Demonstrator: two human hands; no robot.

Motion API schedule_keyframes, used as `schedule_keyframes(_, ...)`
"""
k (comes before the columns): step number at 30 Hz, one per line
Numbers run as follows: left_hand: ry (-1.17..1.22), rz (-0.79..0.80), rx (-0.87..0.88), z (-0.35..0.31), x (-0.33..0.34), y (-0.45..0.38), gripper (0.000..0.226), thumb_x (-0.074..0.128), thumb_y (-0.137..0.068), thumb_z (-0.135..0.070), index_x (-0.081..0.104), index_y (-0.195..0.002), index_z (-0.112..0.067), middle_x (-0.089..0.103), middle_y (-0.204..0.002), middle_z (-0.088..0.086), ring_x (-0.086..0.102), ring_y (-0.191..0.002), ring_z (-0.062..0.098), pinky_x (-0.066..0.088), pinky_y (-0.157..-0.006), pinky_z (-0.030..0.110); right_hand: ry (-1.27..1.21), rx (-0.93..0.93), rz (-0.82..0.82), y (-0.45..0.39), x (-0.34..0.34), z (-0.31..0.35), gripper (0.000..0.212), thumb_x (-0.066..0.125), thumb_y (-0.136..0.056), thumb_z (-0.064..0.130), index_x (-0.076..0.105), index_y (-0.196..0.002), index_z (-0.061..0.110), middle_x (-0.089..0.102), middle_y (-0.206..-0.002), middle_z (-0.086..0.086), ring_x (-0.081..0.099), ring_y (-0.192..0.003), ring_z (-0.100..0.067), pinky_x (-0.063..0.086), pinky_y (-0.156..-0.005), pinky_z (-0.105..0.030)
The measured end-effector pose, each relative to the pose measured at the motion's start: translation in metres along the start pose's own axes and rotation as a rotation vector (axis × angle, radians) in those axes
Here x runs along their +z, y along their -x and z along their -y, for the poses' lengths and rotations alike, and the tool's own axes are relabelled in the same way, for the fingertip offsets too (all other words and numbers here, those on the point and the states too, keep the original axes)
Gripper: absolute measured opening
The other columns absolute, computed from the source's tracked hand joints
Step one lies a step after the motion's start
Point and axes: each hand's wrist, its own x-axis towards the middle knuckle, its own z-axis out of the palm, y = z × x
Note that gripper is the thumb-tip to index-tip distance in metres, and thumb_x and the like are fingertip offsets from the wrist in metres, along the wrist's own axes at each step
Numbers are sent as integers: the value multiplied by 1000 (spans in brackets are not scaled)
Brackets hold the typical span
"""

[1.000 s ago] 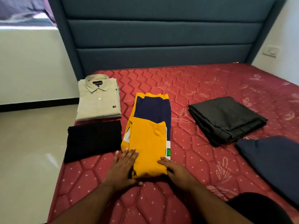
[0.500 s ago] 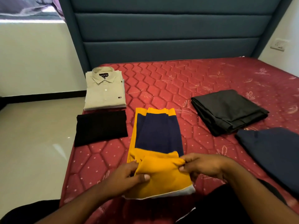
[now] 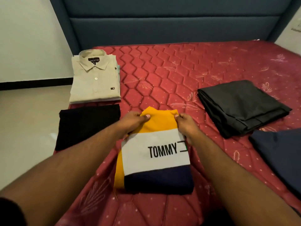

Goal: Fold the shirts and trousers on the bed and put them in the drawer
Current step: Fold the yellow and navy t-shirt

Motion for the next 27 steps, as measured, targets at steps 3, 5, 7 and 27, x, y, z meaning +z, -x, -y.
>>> schedule_keyframes(3, -141, -81, 85, 11, 2, -40, 43, 63, -92, -42, 64, -102, 0, 58, -86, 8, 55, -81, 21, 42, -69, 30, 67, 30, -87, -42, 10, -13, 24, 45, -100, 22, 61, -83, 15, 66, -83, -8, 61, -76, -22, 46, -64, -30)
schedule_keyframes(5, -323, -185, 166, 15, 7, -47, 43, 64, -91, -42, 62, -116, -7, 60, -100, 6, 57, -92, 20, 43, -71, 27, 226, 52, -127, -51, 14, -20, 19, 46, -98, 25, 62, -98, 13, 68, -104, -16, 63, -95, -32, 51, -81, -40)
schedule_keyframes(7, -554, -307, 286, 16, 13, -40, 55, 61, -91, -47, 52, -131, -10, 57, -120, 10, 57, -106, 28, 46, -82, 34, 613, -53, -194, -39, 14, -21, 28, 46, -98, 28, 53, -120, 13, 60, -117, -16, 60, -101, -36, 48, -83, -43)
schedule_keyframes(27, -1286, 126, 378, 50, 67, 54, 70, 13, -96, -63, 12, -156, -26, 8, -164, 0, -1, -151, 21, -12, -114, 57, 1211, -163, 34, 78, 21, -80, 62, 11, -95, 55, 9, -154, 34, 1, -163, 3, 2, -149, -30, 5, -118, -54)
